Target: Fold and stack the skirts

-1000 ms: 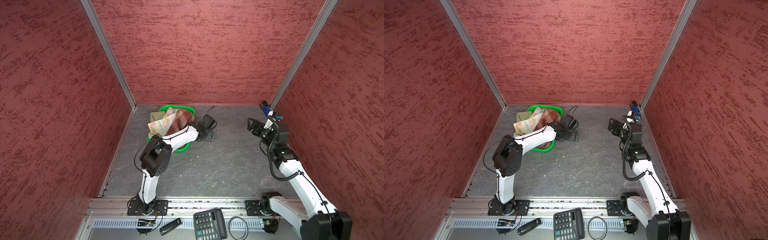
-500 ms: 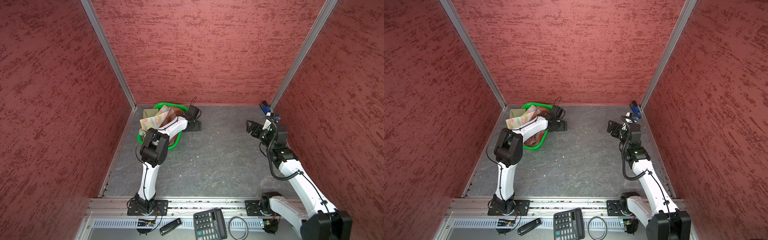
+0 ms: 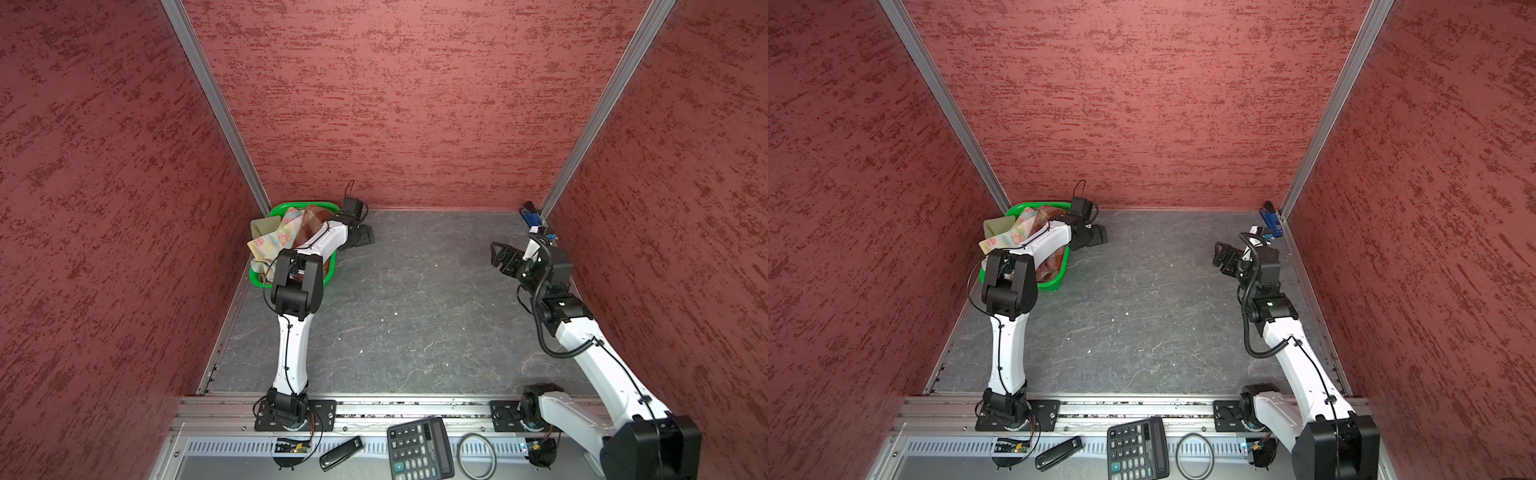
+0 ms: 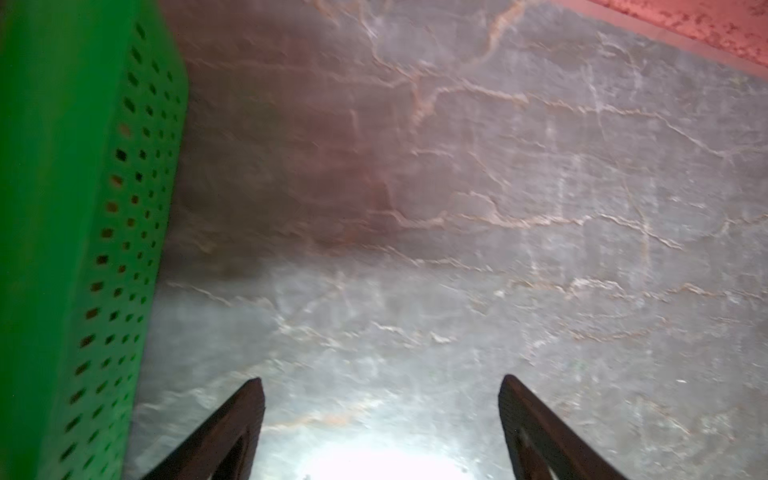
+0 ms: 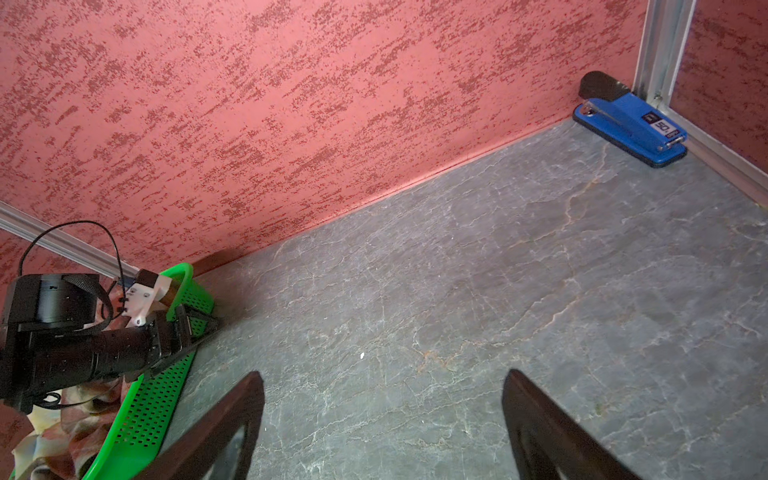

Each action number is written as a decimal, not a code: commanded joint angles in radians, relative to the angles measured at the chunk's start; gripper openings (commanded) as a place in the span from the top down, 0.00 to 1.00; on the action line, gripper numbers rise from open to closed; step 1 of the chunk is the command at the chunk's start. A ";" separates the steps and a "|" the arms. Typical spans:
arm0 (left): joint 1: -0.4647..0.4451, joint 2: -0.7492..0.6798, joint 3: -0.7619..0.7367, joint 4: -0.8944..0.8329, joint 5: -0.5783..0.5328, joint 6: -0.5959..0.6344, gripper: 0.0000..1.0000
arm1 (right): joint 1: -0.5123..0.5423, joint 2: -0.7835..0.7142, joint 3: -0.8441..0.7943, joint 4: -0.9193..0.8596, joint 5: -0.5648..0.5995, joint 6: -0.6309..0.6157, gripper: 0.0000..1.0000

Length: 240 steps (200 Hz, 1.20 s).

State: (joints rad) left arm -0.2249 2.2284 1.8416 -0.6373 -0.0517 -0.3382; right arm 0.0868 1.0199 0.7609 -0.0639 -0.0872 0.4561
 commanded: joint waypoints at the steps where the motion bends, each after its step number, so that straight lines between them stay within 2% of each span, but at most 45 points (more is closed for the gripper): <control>1: 0.022 0.012 0.014 0.017 0.037 0.089 0.10 | -0.002 -0.001 -0.022 0.054 -0.014 0.006 0.10; 43: 0.046 -0.037 -0.038 -0.021 0.048 0.161 0.08 | -0.001 0.002 -0.019 0.061 -0.006 0.003 0.10; 83: 0.067 -0.147 -0.161 -0.019 0.094 0.159 0.08 | 0.000 0.009 -0.018 0.071 -0.015 -0.005 0.09; 131: 0.083 -0.236 -0.262 -0.049 0.082 0.171 0.08 | -0.001 0.002 -0.027 0.083 -0.031 -0.010 0.09; 240: 0.124 -0.273 -0.275 -0.116 0.066 0.171 0.07 | -0.002 -0.027 -0.028 0.069 -0.054 -0.021 0.09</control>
State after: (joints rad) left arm -0.1230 1.9949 1.5829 -0.7269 0.0235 -0.1741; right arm 0.0868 1.0039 0.7372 -0.0074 -0.1265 0.4442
